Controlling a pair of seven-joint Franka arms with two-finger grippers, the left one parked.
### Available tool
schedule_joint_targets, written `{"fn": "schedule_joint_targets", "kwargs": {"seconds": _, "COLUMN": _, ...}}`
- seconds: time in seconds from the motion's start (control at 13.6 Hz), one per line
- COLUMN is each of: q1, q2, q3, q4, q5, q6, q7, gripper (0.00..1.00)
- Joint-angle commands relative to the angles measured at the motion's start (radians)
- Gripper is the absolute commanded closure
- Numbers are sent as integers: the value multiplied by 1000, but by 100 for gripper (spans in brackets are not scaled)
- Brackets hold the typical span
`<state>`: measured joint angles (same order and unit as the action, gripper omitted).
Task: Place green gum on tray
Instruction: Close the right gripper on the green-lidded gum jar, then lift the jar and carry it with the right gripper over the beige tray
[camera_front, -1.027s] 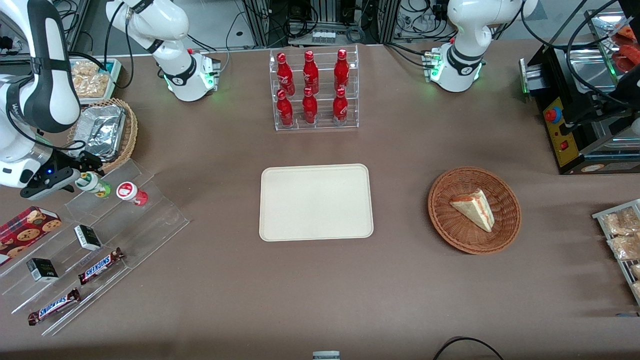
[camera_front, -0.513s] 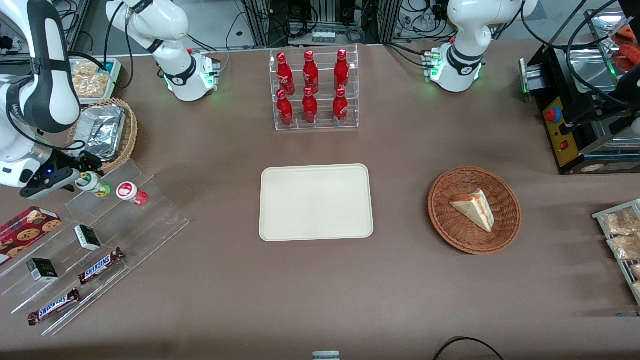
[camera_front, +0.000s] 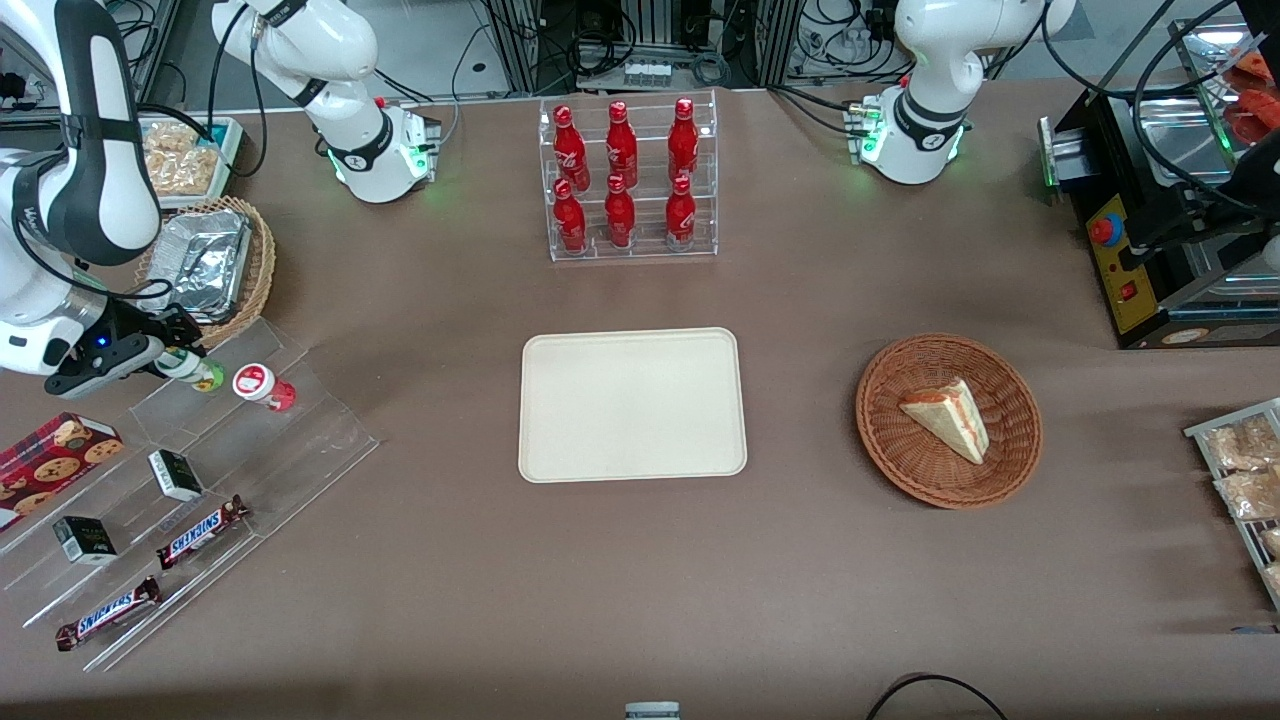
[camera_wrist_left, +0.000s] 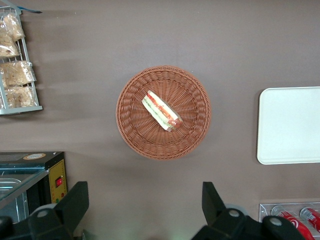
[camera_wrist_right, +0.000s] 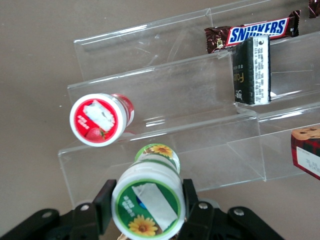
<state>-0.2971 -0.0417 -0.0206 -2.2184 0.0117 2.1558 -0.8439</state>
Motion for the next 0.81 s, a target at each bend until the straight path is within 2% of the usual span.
{"fn": "schedule_joint_targets", "kwargs": {"seconds": 0.0, "q1": 1, "q2": -7, "q3": 7, "q4": 110, "q5": -15, "q6": -144, "q7": 5, "gripper": 100}}
{"fn": "schedule_joint_targets", "kwargs": {"seconds": 0.37, "q1": 74, "q2": -11, "q3": 8, "q4": 267, "q5": -9, "q6": -325, "q7": 63, "gripper": 100}}
{"fn": "schedule_joint_targets", "kwargs": {"seconds": 0.59, "q1": 188, "q2": -4, "q3": 8, "q4": 353, "q5": -4, "q6": -457, "q7": 236, "gripper": 100}}
{"fn": "schedule_joint_targets", "kwargs": {"seconds": 0.73, "q1": 297, "q2": -3, "q3": 8, "q4": 364, "q5": -3, "q6": -470, "q7": 389, "gripper": 100}}
